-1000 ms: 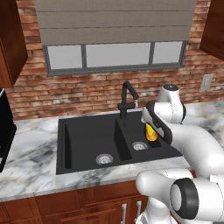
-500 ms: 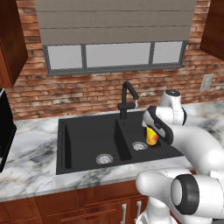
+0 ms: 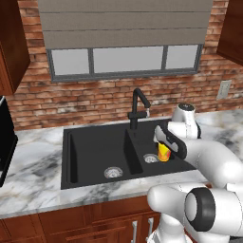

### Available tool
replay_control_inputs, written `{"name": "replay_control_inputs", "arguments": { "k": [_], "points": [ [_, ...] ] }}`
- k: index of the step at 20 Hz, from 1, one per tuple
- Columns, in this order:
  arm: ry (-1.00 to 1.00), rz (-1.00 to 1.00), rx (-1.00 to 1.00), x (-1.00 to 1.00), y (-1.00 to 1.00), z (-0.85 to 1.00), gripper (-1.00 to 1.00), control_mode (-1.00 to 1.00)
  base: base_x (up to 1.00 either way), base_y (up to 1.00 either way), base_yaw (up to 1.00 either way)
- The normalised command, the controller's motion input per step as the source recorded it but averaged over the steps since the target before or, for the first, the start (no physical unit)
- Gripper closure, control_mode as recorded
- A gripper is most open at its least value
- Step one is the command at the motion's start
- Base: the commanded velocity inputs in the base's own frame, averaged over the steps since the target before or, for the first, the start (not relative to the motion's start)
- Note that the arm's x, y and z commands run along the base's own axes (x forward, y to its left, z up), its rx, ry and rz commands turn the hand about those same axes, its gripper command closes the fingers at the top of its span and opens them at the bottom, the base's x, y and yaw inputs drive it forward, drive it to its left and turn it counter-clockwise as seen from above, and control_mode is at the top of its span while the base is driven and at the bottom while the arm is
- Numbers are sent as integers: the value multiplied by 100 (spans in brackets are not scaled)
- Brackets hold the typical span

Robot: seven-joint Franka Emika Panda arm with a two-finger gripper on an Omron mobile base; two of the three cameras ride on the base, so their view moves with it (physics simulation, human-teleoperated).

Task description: Move any existing items from the left basin to the right basin for drying. Then move the mug from the counter to the left basin of the sink for washing.

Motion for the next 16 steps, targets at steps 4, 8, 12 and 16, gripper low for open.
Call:
{"name": "replay_control_inputs", "arguments": {
  "k": [4, 8, 12, 16],
  "points": [
    [0, 0, 0, 4, 0, -14, 100, -100, 0, 0, 0],
    [0, 0, 0, 11, 0, -14, 100, -100, 0, 0, 0],
    [0, 0, 0, 16, 0, -14, 100, -100, 0, 0, 0],
    [0, 0, 0, 23, 0, -12, 100, -100, 0, 0, 0]
  ]
}}
